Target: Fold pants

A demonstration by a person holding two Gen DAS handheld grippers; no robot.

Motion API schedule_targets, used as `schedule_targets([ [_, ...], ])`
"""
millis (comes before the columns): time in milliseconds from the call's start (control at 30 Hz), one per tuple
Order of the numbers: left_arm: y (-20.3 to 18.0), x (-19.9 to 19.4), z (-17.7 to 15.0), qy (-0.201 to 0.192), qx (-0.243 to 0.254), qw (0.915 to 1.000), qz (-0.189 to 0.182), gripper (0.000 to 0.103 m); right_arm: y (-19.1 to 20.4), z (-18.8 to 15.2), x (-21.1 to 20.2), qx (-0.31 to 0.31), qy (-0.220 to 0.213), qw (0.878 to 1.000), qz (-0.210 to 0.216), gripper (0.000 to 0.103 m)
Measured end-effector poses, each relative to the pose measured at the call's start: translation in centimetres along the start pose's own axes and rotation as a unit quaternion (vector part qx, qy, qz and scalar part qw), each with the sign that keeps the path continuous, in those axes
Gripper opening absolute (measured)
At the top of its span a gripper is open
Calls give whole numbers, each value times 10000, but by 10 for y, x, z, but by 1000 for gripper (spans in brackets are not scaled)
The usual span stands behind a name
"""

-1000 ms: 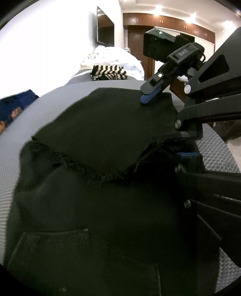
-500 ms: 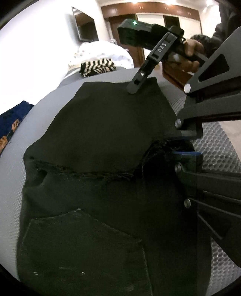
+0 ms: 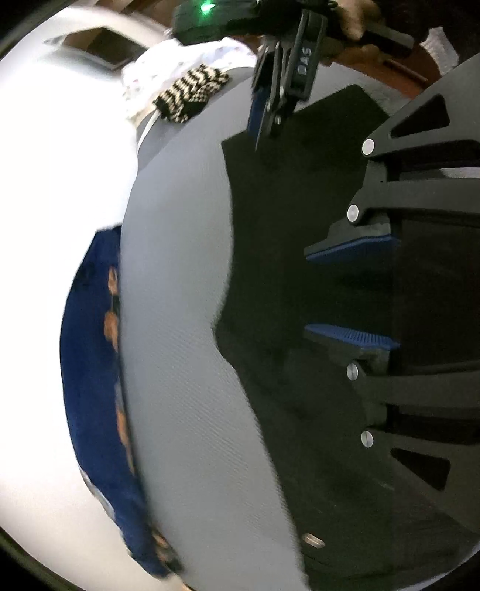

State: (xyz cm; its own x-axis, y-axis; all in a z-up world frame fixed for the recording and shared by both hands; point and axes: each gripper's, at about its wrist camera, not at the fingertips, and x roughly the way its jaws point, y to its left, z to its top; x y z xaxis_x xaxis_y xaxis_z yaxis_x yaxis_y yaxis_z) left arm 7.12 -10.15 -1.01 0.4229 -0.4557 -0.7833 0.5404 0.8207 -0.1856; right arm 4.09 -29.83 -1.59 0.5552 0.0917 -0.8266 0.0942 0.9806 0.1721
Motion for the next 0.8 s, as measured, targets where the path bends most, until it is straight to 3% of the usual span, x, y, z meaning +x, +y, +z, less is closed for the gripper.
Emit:
schedule_targets([
  [133, -9, 36, 20, 182, 133, 9997, 3, 37, -2, 15, 16, -177, 65, 9997, -127, 49],
  [333, 1, 66, 29, 299, 354, 9983, 359, 38, -5, 17, 43, -457, 291, 9975, -462, 47],
  [600, 1, 64, 27, 282, 431, 9980, 376, 40, -5, 18, 47, -468, 214, 9973, -521, 47],
  [800, -1, 47, 18, 407, 489, 9975, 296, 54, -6, 15, 43, -382, 234, 9978, -481, 47],
])
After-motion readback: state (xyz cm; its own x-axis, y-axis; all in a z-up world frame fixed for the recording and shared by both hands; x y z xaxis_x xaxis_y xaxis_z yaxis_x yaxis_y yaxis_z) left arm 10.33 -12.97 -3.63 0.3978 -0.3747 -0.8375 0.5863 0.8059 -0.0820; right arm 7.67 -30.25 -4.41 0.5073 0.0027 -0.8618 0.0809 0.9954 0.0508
